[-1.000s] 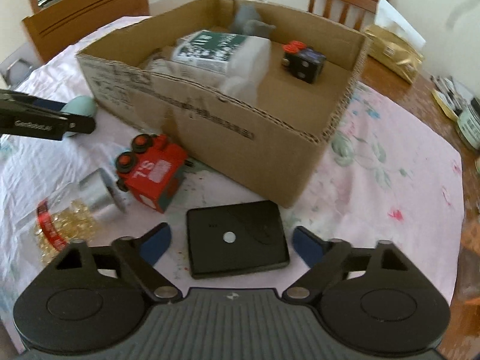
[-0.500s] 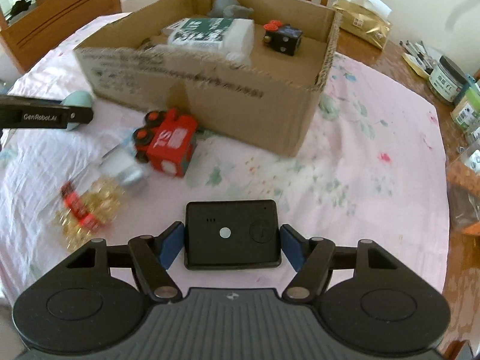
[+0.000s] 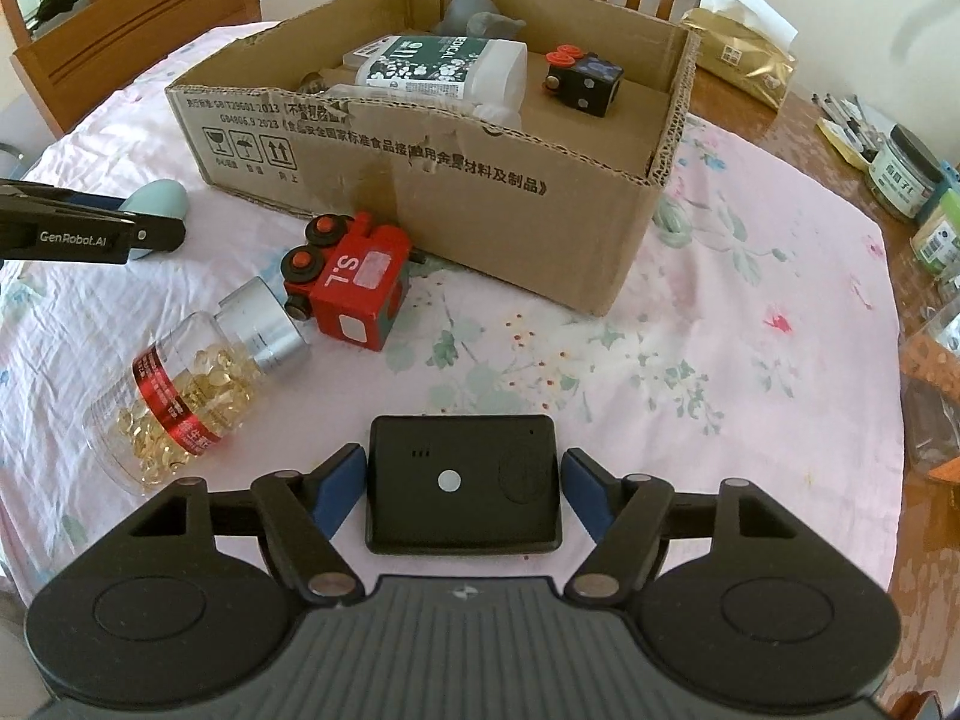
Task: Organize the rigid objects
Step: 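Carry the timer into the box and open the right tool while the left tool drops the blue case in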
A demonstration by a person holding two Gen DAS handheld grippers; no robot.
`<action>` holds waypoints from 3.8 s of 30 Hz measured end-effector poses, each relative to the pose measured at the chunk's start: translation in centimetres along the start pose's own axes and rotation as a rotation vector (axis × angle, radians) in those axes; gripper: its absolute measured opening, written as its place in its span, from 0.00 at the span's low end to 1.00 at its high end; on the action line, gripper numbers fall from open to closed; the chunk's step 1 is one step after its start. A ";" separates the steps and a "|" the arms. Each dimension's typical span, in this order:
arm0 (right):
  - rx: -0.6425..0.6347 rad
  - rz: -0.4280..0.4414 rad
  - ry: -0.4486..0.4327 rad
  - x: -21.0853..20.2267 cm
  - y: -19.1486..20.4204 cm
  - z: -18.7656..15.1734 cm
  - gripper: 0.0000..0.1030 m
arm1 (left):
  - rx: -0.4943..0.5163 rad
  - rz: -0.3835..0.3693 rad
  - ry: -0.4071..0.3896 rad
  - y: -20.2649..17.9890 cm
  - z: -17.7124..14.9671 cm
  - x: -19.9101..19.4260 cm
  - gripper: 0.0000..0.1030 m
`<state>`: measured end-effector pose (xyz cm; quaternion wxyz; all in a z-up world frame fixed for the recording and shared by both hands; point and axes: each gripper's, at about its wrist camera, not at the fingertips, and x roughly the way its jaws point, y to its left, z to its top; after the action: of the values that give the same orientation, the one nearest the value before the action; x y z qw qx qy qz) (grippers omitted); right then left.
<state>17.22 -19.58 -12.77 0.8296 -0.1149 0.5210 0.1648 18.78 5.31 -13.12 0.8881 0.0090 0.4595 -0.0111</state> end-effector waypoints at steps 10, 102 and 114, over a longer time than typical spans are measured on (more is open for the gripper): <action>0.006 -0.002 0.006 0.1 0.0 0.0 0.75 | 0.013 -0.010 0.000 0.1 0.3 0.3 0.52; 0.224 -0.100 -0.178 -8.0 -0.5 3.8 1.00 | 0.360 -0.120 -0.069 -4.6 14.4 3.5 0.50; 0.230 -0.111 -0.179 -8.3 -1.0 3.7 1.00 | 0.314 -0.085 -0.161 -3.9 14.9 0.6 0.93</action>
<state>17.34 -20.39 -3.66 0.8882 -0.0325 0.4532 0.0676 31.21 0.99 -5.02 0.9083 0.1272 0.3797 -0.1211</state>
